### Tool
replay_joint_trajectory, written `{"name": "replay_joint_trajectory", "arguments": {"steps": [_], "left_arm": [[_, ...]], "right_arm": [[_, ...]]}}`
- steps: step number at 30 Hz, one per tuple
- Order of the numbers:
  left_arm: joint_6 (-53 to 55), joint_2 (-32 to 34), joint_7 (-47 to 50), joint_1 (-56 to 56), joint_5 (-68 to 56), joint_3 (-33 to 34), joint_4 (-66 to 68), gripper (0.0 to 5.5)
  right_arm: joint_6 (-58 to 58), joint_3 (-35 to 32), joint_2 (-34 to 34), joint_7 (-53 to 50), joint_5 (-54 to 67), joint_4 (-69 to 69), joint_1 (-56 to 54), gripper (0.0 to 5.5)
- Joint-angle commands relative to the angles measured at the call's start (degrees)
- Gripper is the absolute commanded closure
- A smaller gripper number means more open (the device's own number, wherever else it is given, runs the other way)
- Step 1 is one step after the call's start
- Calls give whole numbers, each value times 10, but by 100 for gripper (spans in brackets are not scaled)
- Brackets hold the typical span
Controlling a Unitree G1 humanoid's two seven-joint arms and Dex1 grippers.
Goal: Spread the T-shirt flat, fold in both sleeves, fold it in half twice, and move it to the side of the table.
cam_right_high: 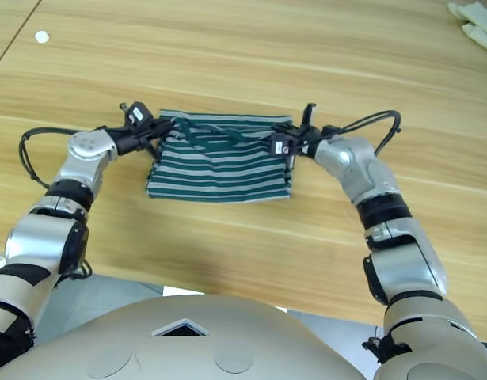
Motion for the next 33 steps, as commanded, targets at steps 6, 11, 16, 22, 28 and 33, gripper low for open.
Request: {"name": "replay_joint_trajectory", "arguments": {"steps": [6,11,16,22,28,33], "left_arm": [[62,-18,74,-79,25,39,76,448],[139,-16,206,-134,27,82,101,374],[110,-23,237,-135,4,138,94,346],[8,-25,165,-73,-14,165,64,346],[-43,-33,145,-20,-25,178,40,346],[-60,-29,140,6,-29,185,27,346]], "right_arm": [[49,-54,54,-70,68,60,-50,415],[78,-95,118,-194,96,228,-145,332],[-41,-72,93,-165,108,201,-104,238],[-106,-50,-40,74,200,-76,69,137],[-87,0,-107,106,86,-89,142,97],[-114,47,-154,171,121,-237,251,97]]}}
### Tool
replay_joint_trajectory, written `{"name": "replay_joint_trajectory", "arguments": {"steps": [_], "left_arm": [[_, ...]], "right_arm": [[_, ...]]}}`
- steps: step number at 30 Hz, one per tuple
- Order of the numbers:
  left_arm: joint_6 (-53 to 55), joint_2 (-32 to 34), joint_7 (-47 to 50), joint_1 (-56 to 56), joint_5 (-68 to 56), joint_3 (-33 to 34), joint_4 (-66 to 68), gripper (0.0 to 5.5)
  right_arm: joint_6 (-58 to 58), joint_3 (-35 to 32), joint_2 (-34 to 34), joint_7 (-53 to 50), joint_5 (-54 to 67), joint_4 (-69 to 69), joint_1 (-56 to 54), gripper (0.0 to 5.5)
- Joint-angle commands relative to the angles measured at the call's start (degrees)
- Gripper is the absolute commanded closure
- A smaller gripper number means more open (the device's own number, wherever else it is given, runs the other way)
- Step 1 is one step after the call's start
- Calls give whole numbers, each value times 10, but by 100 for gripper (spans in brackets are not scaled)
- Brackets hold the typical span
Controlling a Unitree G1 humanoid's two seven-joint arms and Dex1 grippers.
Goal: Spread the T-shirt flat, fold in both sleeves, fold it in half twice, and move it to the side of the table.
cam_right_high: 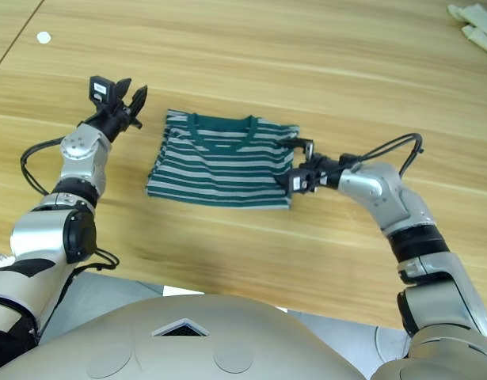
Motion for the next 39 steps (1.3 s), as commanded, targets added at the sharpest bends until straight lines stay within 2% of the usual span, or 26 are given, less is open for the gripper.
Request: {"name": "replay_joint_trajectory", "arguments": {"steps": [1,4,6,8,10,12,15,18,22,25,28,32,35,39], "left_arm": [[-13,5,-5,11,-5,4,-18,346],[-27,13,-25,15,-15,9,-42,346],[-35,16,-45,18,-23,10,-61,346],[-50,18,-76,27,-27,5,-87,346],[-68,18,-117,48,-36,-5,-128,346],[-74,17,-162,72,-55,-12,-175,346],[-68,18,-194,94,-85,-9,-227,346],[-57,18,-169,94,-97,4,-240,346],[-55,16,-114,74,-99,23,-227,346],[-48,13,-96,69,-101,26,-230,346],[-50,7,-92,76,-98,21,-234,346],[-53,-2,-85,86,-89,13,-241,346],[-55,-7,-83,93,-85,7,-243,346],[-57,-9,-97,109,-79,-13,-254,346]], "right_arm": [[-9,60,-42,87,34,-114,116,97],[-29,61,-103,121,176,-283,174,97],[-39,59,-120,131,263,-368,194,97],[-32,57,-111,137,340,-408,201,97],[-17,52,-80,136,370,-385,183,97],[20,45,-27,114,347,-336,143,97],[100,51,91,28,195,-226,45,97],[131,88,194,-40,73,-136,-34,97],[128,151,297,-100,-42,12,-116,97],[147,188,361,-175,-122,196,-192,97],[203,188,396,-274,-161,360,-256,97],[262,141,405,-380,-132,511,-303,97],[282,104,397,-427,-110,559,-316,97],[258,72,394,-439,-89,562,-317,97]]}}
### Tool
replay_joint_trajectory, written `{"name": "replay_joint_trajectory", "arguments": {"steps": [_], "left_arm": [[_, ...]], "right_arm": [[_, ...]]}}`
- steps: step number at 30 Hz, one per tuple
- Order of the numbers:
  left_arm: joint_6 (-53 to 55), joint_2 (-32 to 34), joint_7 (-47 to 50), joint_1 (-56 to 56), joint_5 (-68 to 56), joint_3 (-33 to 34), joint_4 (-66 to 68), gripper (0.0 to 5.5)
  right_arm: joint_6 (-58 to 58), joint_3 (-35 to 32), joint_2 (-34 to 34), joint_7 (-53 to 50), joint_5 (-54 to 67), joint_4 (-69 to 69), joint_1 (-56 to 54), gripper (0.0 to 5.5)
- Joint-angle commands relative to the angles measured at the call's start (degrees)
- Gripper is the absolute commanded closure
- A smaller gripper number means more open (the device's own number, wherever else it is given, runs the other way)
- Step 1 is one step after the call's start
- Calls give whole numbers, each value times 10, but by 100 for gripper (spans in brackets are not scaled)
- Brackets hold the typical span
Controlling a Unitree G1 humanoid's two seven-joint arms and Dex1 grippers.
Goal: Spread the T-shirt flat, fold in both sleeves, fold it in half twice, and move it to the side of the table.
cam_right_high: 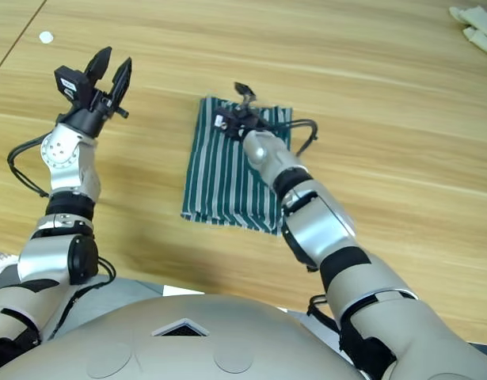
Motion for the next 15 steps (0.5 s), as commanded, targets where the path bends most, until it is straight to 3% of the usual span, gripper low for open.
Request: {"name": "replay_joint_trajectory", "arguments": {"steps": [1,11,13,15], "left_arm": [[-1,-2,-21,21,15,-26,-23,346],[-31,19,-74,73,37,-77,-96,346],[-45,38,-82,80,47,-85,-122,346],[-45,64,-118,108,46,-106,-180,346]], "right_arm": [[1,-17,-12,14,12,23,29,97],[-160,-78,-66,44,61,-173,60,97],[-189,-99,-88,60,85,-269,90,97],[-198,-101,-121,150,140,-402,149,97]]}}
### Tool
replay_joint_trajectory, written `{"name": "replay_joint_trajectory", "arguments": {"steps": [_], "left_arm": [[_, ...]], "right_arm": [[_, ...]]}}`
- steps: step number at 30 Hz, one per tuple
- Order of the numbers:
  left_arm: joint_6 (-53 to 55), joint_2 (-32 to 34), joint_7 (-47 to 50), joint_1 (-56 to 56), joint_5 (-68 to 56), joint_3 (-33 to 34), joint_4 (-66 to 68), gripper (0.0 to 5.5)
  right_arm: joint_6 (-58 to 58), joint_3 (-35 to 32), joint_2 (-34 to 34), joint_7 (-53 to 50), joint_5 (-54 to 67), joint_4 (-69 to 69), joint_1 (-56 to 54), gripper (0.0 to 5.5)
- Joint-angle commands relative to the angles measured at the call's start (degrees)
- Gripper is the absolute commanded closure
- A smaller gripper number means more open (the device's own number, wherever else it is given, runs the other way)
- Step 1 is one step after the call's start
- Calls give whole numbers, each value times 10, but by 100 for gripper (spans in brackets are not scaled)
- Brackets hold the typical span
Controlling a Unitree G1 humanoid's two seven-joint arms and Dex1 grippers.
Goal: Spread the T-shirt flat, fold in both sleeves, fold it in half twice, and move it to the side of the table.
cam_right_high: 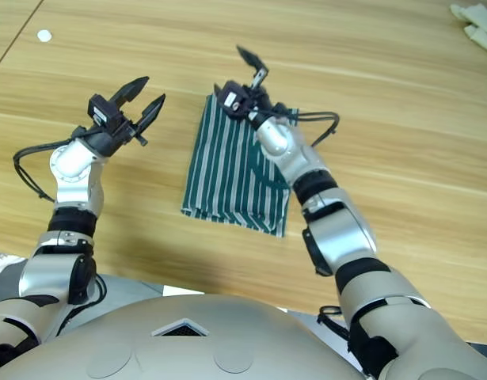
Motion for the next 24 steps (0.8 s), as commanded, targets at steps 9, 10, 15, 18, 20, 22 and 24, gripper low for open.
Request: {"name": "replay_joint_trajectory", "arguments": {"steps": [9,10,15,18,20,22,24], "left_arm": [[64,217,-225,234,-5,-132,-331,259],[65,224,-225,243,9,-138,-335,248],[54,228,-191,253,94,-165,-323,172],[36,218,-147,234,155,-174,-291,124],[23,214,-121,219,192,-183,-271,108],[11,212,-97,208,225,-193,-257,108],[0,210,-81,201,242,-206,-245,108]], "right_arm": [[-37,-19,-463,483,235,-585,456,94],[-44,-31,-489,493,234,-595,490,94],[-36,-62,-509,490,189,-596,575,94],[-10,-49,-475,471,115,-558,564,94],[1,-35,-449,457,74,-534,550,94],[8,-26,-430,446,48,-517,538,94],[10,-22,-419,440,35,-507,529,94]]}}
